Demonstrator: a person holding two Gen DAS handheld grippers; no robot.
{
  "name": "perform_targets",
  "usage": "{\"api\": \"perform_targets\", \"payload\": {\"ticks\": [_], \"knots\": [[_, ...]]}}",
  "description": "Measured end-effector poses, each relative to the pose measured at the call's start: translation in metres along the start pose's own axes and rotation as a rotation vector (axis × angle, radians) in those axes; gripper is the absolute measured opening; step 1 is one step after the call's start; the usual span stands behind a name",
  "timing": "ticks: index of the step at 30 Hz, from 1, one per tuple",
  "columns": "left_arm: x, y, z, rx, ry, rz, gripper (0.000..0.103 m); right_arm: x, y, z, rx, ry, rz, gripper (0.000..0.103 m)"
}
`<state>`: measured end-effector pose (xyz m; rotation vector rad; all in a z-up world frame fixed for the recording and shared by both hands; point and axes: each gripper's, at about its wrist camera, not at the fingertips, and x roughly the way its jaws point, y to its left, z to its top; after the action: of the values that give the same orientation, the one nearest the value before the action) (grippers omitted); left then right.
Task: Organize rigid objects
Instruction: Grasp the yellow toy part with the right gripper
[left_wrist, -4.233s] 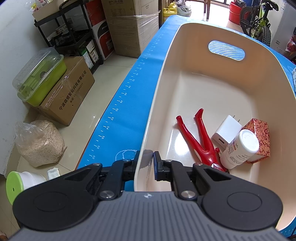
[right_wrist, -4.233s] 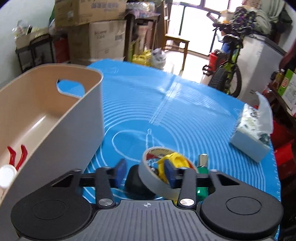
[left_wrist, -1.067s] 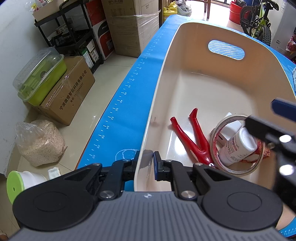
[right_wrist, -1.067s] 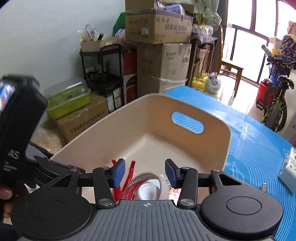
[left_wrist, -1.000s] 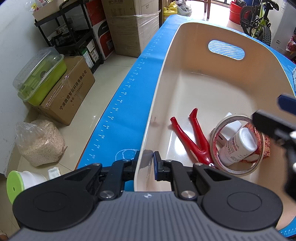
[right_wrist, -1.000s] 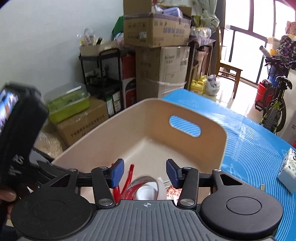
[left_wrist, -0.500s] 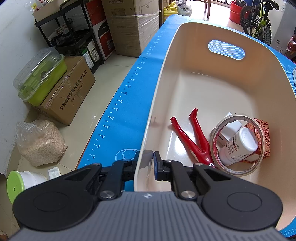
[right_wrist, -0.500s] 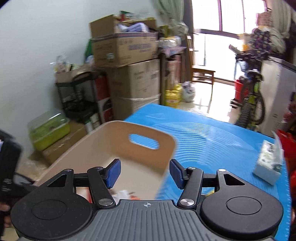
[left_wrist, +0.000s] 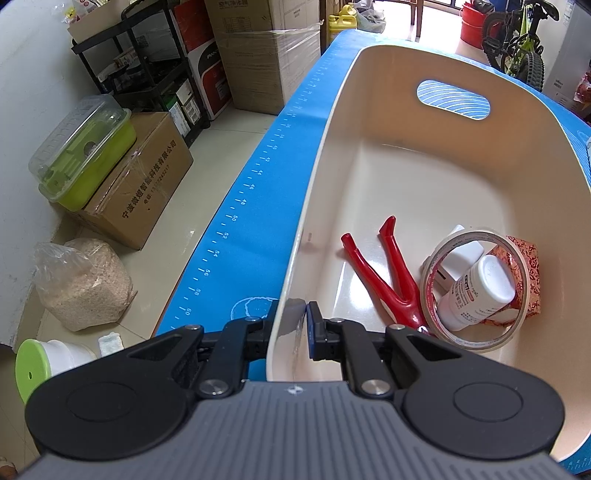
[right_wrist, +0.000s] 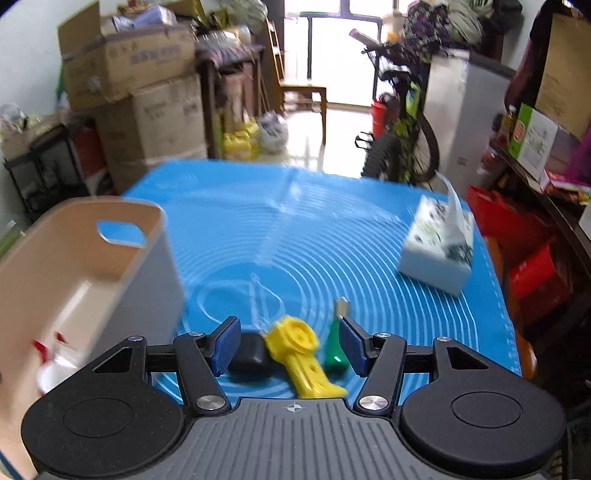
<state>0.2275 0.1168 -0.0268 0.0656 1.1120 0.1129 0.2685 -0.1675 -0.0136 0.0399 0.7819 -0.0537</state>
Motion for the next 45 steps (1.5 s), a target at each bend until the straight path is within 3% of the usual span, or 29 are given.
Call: {"api": "perform_targets", "payload": {"ticks": [7,18,21,23,25,32,45], "knots": [[-0.001,-0.001,0.001,0.002,0.000,0.004,0.016,0.039,-0.010,-0.017,-0.031,0.108,-0.032,0.067],[-0.001,-0.001,0.000,0.007,-0.001,0.008,0.016,0.076,-0.001,-0.033,-0.111,0.191,-0.040,0.067],[-0.001,-0.001,0.000,0.007,-0.001,0.009,0.016,0.077,-0.006,-0.034,-0.071,0.185,-0.026,0.063],[-0.001,-0.001,0.000,0.008,-0.002,0.010,0.016,0.077,-0.009,-0.033,-0.047,0.185,0.006,0.044],[-0.001,-0.002,0.000,0.010,-0.002,0.012,0.016,0.076,-0.007,-0.032,-0.036,0.192,0.036,0.037],[-0.001,-0.003,0.000,0.010,-0.002,0.012,0.016,0.070,-0.005,-0.031,0.000,0.206,0.044,0.036],[-0.001,-0.002,0.000,0.010,-0.002,0.012,0.016,0.049,0.002,-0.024,0.006,0.116,0.055,0.036]]}}
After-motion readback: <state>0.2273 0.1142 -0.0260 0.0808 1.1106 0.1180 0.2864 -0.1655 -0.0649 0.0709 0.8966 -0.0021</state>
